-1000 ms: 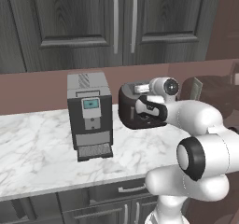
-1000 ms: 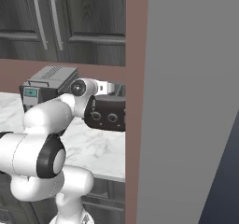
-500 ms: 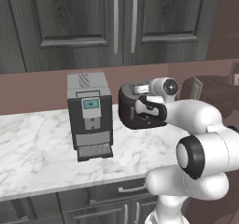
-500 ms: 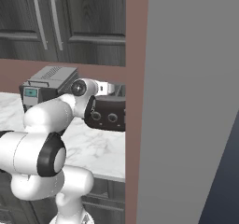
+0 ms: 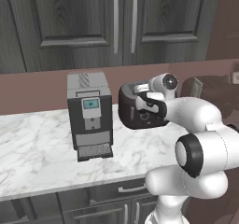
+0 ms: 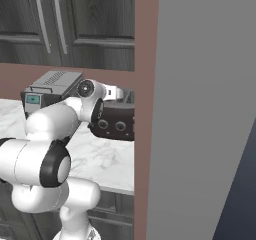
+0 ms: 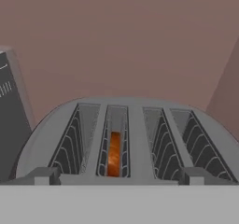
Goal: Start the toaster. Once the lever pops up, take the bread to the plate on the dining counter.
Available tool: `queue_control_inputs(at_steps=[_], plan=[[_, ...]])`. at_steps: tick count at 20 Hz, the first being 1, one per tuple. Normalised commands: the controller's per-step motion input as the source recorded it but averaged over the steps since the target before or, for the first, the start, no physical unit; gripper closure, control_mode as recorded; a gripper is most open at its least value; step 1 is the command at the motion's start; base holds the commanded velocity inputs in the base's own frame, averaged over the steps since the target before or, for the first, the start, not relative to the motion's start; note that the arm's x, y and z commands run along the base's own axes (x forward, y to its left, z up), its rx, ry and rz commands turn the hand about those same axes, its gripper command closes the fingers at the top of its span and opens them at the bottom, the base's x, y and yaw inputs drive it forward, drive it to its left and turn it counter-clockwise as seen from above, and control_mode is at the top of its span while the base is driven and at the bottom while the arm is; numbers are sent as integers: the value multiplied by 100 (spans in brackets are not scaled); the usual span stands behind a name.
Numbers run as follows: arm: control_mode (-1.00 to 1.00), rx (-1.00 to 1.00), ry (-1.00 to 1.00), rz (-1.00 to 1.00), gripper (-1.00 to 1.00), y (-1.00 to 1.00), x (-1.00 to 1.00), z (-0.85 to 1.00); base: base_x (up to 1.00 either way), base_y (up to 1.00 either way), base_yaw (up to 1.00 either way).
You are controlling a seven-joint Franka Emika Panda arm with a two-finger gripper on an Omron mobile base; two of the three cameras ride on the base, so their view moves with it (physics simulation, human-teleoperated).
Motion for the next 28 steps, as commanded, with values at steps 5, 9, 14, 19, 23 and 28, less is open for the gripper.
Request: queue_control_inputs(at_steps=[5, 9, 14, 19, 23, 28], plan=[[-100, 0, 6, 0, -100, 5, 18, 0, 0, 0, 0], [-100, 0, 8, 0, -100, 11, 18, 0, 0, 0, 0], [-100, 0, 5, 0, -100, 9, 16, 0, 0, 0, 0], [-100, 3, 0, 3, -100, -2, 1, 0, 0, 0, 0], [-100, 5, 0, 4, -100, -4, 0, -14, 0, 0, 0], [-100, 3, 0, 1, -100, -9, 0, -8, 0, 0, 0]])
